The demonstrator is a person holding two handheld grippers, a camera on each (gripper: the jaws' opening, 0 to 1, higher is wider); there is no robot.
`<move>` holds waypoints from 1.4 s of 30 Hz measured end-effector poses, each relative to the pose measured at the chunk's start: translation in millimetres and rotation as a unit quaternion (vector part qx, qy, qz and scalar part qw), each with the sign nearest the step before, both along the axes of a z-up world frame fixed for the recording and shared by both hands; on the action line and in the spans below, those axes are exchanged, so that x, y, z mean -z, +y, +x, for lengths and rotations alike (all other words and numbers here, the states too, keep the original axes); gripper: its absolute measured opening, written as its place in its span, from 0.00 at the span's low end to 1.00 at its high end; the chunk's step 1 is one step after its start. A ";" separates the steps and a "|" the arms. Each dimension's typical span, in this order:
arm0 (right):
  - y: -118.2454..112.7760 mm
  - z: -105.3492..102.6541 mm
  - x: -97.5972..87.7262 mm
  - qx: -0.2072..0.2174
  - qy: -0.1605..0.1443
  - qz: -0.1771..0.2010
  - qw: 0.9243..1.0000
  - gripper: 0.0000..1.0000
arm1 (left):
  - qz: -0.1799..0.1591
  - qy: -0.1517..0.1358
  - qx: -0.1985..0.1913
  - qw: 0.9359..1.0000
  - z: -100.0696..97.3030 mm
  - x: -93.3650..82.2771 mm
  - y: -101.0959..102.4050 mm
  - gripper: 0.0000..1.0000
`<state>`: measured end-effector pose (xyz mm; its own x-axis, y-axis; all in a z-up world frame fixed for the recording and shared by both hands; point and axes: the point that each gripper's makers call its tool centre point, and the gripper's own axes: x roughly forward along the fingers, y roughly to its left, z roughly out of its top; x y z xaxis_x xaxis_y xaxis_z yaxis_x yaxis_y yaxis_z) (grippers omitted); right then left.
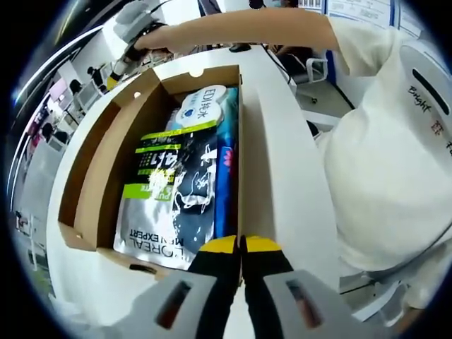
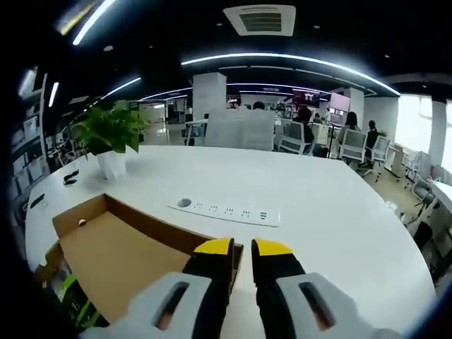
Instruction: Operate the shoe box by opening the lid, removing the specified soft item, and placing it in the target area until the item is outside and the box remains undamaged.
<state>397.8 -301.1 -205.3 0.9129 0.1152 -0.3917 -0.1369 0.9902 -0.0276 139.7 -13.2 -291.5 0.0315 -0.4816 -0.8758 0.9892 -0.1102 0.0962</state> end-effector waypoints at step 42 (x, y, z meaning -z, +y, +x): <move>61.6 -98.1 -52.9 -0.240 -0.017 0.091 0.966 0.04 | -0.005 -0.003 -0.003 1.000 -1.2 0.3 1.8 0.01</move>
<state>299.6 -239.4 -152.4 0.7496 0.5924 -0.2953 -0.5832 0.8021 0.1287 138.4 -11.5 -291.8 0.0396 -0.4903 -0.8707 0.9892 -0.1040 0.1035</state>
